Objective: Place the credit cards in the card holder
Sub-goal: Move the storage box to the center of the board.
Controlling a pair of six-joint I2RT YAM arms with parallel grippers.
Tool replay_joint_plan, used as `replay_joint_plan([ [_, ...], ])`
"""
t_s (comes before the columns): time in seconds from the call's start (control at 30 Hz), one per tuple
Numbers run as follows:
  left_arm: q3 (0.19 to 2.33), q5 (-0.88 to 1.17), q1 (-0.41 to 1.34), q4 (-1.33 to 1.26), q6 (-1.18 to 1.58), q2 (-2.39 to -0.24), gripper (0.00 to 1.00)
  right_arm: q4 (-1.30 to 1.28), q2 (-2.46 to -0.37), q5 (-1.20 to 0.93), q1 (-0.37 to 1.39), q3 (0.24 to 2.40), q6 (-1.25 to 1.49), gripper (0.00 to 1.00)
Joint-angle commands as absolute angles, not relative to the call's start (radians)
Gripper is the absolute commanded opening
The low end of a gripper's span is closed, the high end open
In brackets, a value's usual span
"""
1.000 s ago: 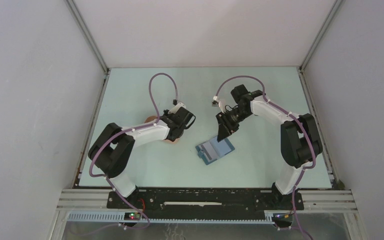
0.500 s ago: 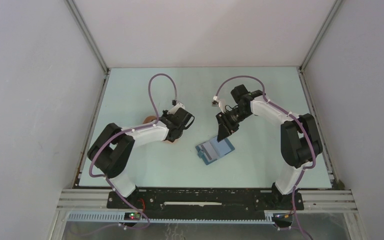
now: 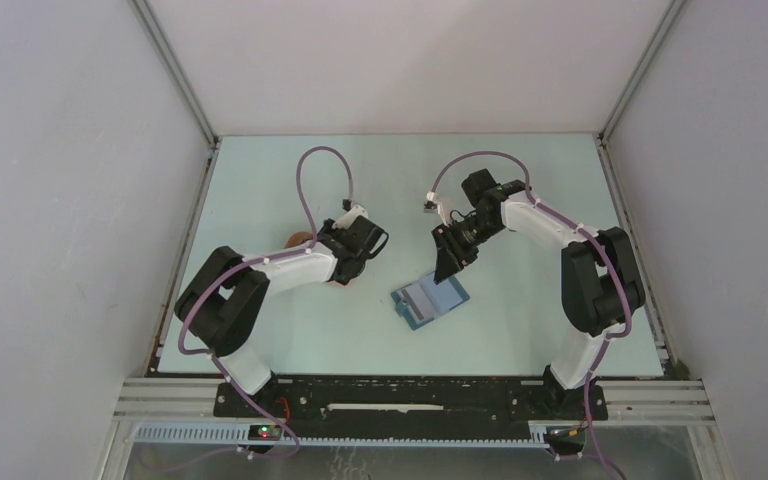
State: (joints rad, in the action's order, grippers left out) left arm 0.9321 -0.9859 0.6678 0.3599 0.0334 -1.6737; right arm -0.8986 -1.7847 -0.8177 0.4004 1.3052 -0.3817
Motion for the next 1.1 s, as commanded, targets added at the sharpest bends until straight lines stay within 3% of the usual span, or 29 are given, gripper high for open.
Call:
replay_joint_plan([
  [0.0, 0.91, -1.039, 0.653, 0.338, 0.028, -1.655, 0.14, -0.908, -1.758, -0.837, 0.397, 1.327, -0.404, 0.44],
  [0.8, 0.895, -1.068, 0.631, 0.309, 0.002, -1.665, 0.28, -0.911, -1.75, -0.841, 0.394, 1.327, -0.406, 0.44],
  [1.07, 0.877, -1.029, 0.632, 0.285, -0.041, -1.656, 0.43, -0.913, -1.748, -0.843, 0.393, 1.327, -0.407, 0.44],
])
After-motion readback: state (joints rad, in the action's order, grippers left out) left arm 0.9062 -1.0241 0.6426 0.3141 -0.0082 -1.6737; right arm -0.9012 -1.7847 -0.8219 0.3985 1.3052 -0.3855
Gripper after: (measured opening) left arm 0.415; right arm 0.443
